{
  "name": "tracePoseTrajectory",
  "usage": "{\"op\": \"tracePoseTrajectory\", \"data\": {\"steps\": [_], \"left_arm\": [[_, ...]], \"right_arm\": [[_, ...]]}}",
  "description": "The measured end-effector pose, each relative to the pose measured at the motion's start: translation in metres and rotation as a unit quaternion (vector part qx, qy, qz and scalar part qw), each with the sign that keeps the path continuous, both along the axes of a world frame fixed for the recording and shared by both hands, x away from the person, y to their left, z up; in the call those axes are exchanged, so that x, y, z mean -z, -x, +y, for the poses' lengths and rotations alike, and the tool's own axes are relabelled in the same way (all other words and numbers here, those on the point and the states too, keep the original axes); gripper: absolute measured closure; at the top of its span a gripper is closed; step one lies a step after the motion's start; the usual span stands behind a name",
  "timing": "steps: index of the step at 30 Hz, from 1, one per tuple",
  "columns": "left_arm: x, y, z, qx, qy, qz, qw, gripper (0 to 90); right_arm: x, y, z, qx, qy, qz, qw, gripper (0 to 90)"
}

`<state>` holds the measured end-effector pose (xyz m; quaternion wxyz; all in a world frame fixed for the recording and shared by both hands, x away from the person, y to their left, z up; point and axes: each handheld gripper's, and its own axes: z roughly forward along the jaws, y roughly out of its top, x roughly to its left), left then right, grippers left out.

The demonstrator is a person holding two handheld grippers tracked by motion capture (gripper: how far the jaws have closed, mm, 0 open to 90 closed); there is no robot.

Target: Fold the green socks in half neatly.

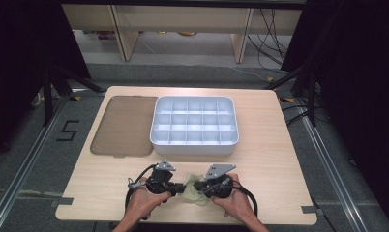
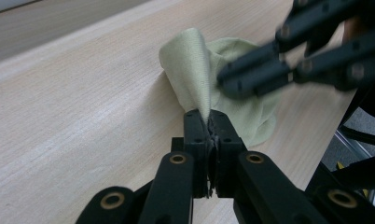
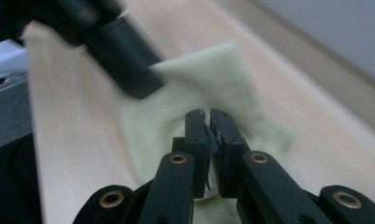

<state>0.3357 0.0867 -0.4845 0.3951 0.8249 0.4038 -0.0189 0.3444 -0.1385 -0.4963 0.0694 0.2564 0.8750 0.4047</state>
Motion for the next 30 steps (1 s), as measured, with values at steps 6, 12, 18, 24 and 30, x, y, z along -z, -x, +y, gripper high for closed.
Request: {"op": "tracePoseTrajectory", "data": {"steps": [6, 12, 18, 24, 30], "left_arm": [[-0.005, 0.002, -0.001, 0.003, -0.002, -0.007, 1.0000, 86.6], [-0.011, 0.004, -0.013, 0.021, -0.001, -0.015, 0.9997, 86.4], [-0.011, 0.005, -0.033, 0.046, -0.003, -0.021, 0.9987, 86.1], [-0.007, 0.006, -0.050, 0.067, -0.014, -0.023, 0.9974, 86.1], [-0.001, 0.002, -0.058, 0.069, -0.019, -0.015, 0.9973, 86.1]], "right_arm": [[0.007, -0.019, -0.010, 0.030, 0.023, 0.004, 0.9993, 86.3], [0.010, -0.023, -0.011, 0.027, 0.009, 0.023, 0.9993, 86.4], [0.011, -0.026, -0.015, 0.027, -0.005, 0.044, 0.9987, 86.5], [0.012, -0.029, -0.018, 0.024, -0.014, 0.054, 0.9982, 86.4], [0.004, -0.033, -0.026, 0.039, -0.027, 0.046, 0.9978, 85.3]]}}
